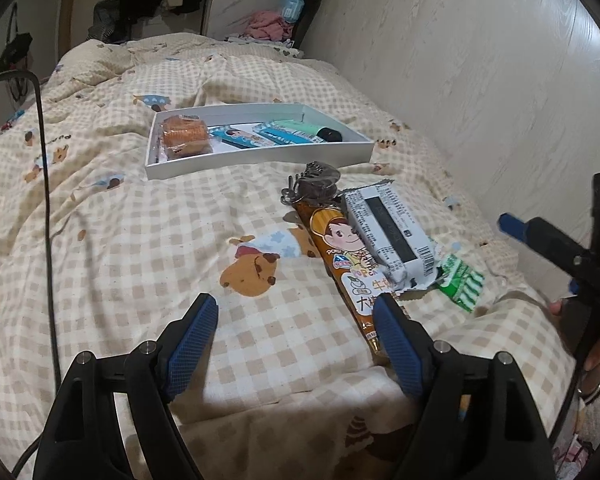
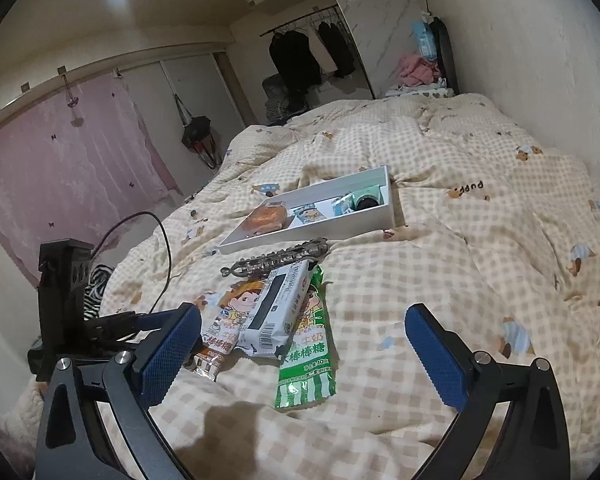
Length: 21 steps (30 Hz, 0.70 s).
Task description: Organize objects
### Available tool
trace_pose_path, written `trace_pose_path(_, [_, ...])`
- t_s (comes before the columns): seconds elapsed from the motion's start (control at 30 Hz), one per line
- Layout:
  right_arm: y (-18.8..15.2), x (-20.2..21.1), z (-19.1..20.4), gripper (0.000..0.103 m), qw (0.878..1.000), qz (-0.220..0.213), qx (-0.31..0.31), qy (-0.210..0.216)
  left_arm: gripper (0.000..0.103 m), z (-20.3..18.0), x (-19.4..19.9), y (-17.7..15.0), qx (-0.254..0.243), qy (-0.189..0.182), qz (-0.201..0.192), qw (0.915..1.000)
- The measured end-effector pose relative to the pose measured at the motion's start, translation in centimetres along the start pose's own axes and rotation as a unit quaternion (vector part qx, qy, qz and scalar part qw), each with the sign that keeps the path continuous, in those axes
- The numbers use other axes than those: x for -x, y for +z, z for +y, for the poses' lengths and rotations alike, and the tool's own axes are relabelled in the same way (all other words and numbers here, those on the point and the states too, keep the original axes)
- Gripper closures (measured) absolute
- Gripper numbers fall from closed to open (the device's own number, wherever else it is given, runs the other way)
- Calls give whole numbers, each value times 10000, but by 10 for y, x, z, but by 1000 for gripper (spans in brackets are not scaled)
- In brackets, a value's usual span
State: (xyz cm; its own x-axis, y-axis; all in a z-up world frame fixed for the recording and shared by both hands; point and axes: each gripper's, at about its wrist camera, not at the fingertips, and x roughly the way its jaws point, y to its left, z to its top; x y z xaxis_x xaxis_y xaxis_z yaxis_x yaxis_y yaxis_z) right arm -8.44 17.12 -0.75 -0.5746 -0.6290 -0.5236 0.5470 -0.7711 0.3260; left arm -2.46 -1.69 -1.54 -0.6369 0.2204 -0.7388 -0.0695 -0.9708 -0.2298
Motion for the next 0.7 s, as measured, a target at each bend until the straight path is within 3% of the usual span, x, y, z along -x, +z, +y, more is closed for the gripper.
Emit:
trace_pose_path(0.1, [1, -5, 1, 0, 9999, 107, 32, -33, 18, -3, -1, 1, -70, 206, 8, 9998])
trace_pose_path(0.47, [-1, -8, -1, 0, 9998, 175, 18, -21, 16, 0, -2, 1, -39, 258, 56, 9996])
trace_pose_path(0.7, [-1, -6, 1, 0, 9999, 131, 38, -11, 14, -7, 4, -6, -120, 732, -55, 9972])
